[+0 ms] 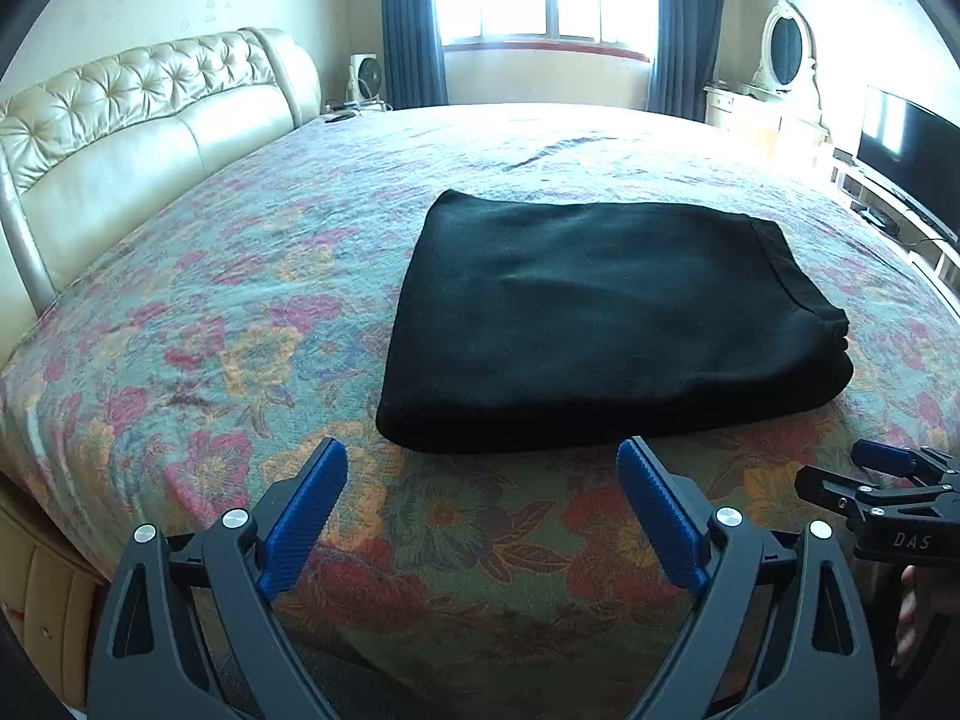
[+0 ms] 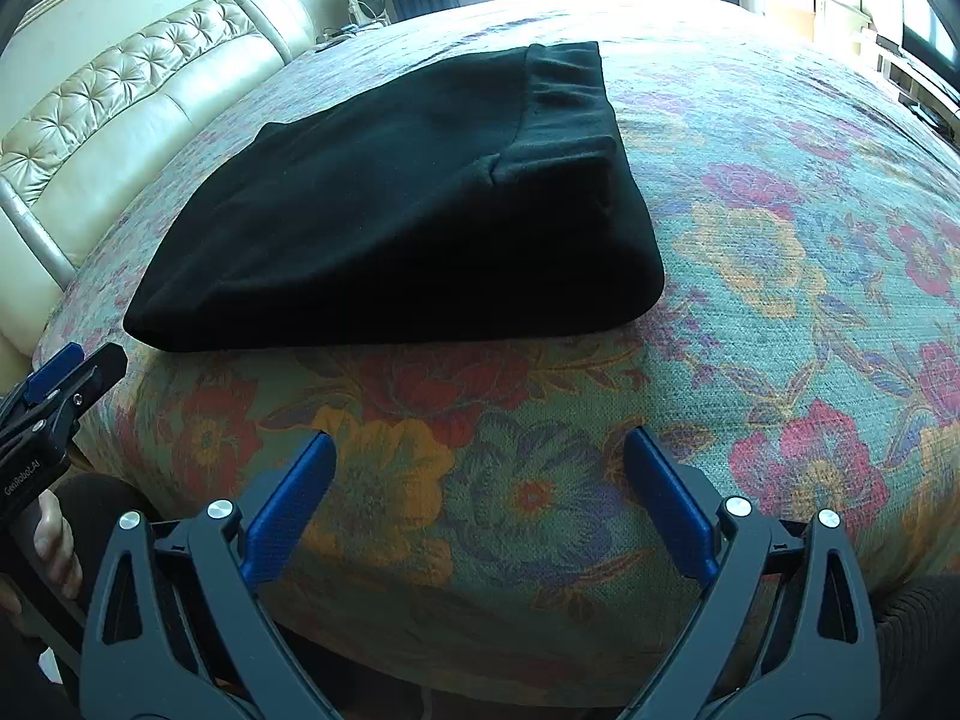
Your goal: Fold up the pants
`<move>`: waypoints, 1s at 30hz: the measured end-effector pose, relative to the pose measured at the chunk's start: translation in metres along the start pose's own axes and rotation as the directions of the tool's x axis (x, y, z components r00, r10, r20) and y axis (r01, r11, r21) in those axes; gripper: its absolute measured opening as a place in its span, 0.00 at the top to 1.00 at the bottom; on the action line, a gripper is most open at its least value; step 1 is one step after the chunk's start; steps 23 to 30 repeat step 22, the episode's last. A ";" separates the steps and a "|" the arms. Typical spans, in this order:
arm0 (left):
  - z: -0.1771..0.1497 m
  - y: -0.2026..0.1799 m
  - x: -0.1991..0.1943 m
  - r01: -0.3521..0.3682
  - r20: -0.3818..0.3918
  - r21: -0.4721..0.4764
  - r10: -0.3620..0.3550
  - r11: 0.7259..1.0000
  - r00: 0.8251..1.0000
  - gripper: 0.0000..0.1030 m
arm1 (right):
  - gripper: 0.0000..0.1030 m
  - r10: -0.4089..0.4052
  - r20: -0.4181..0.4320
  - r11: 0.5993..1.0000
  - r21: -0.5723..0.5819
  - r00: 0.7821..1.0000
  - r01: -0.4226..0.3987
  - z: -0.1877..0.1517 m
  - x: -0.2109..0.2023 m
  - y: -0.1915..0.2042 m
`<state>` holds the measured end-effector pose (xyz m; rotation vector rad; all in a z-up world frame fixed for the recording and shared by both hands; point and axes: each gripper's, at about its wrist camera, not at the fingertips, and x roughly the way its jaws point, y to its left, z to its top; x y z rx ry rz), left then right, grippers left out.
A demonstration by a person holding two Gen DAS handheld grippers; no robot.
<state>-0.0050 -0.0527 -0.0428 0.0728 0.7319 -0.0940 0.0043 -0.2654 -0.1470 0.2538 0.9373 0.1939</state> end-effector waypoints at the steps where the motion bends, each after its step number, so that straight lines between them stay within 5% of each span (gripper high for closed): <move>1: 0.001 -0.002 -0.001 0.033 0.001 0.017 -0.033 0.999 0.999 0.12 | 0.06 0.000 0.000 1.000 0.001 1.000 0.000 0.000 0.000 0.000; 6: -0.001 -0.018 -0.007 0.128 0.015 0.116 -0.131 0.985 0.991 0.12 | 0.06 0.000 0.001 1.000 0.004 1.000 0.000 -0.001 0.000 0.001; 10: 0.000 -0.015 -0.007 0.190 0.005 0.064 -0.190 0.980 0.982 0.12 | 0.06 0.001 0.002 1.000 0.007 1.000 -0.001 -0.001 -0.001 0.001; 18: -0.002 -0.002 0.001 0.155 -0.026 -0.039 -0.156 0.987 0.987 0.12 | 0.06 0.000 0.002 1.000 0.004 1.000 0.000 -0.001 -0.001 0.002; 30: -0.003 -0.003 0.001 0.154 -0.031 -0.043 -0.156 0.987 0.987 0.12 | 0.06 -0.001 0.002 1.000 0.004 1.000 0.001 -0.001 -0.001 0.002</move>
